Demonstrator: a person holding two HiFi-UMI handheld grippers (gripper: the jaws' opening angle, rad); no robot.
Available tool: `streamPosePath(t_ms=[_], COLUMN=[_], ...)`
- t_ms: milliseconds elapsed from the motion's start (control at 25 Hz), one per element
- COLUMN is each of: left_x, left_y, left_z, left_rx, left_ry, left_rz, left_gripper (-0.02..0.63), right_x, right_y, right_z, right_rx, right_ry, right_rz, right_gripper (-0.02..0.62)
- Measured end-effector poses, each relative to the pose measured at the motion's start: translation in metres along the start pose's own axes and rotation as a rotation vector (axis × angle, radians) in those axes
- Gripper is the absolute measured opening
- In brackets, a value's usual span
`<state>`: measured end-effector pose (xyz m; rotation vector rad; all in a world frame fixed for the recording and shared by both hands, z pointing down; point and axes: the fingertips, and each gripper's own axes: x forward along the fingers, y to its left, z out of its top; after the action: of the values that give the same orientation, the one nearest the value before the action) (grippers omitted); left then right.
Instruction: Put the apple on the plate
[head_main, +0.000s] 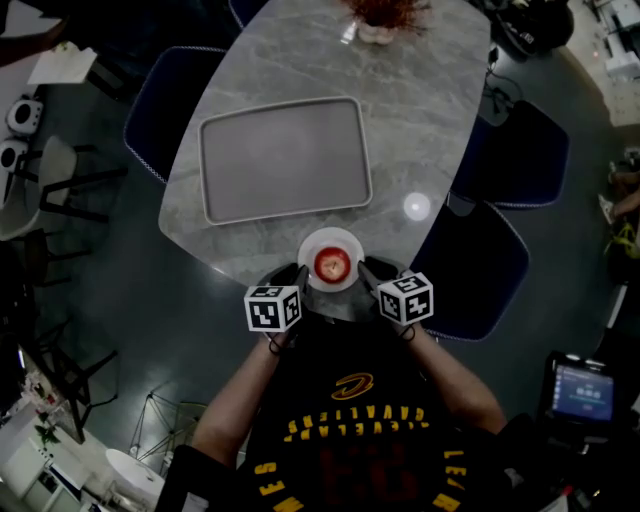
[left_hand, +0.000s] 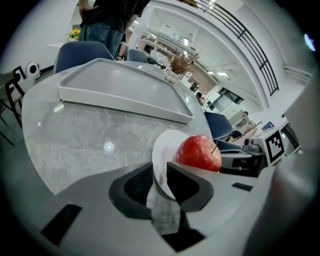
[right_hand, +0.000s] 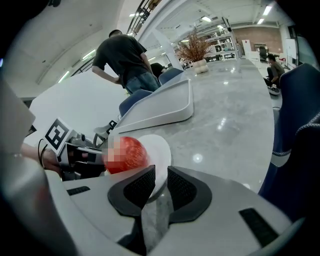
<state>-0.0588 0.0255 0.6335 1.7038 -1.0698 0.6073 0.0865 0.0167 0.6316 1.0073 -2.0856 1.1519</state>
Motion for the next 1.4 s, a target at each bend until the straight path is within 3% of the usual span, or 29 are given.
streamPosePath(t_ms=[520, 920, 1400], left_x=[0.008, 0.010, -0.006], left_y=[0.001, 0.006, 0.000], left_z=[-0.010, -0.007, 0.030], left_rx=[-0.013, -0.134, -0.266], left_ry=[0.052, 0.042, -0.040], left_rz=[-0.020, -0.071, -0.173], left_gripper=[0.084, 0.061, 0.043], right_x=[0.011, 0.012, -0.002], right_y=[-0.006, -0.006, 0.000], right_z=[-0.012, -0.008, 0.025], right_rx=[0.082, 0.319, 0.446], right_ry=[0.049, 0.021, -0.050], right_rz=[0.000, 0.108, 0.238], right_gripper=[0.069, 0.046, 0.033])
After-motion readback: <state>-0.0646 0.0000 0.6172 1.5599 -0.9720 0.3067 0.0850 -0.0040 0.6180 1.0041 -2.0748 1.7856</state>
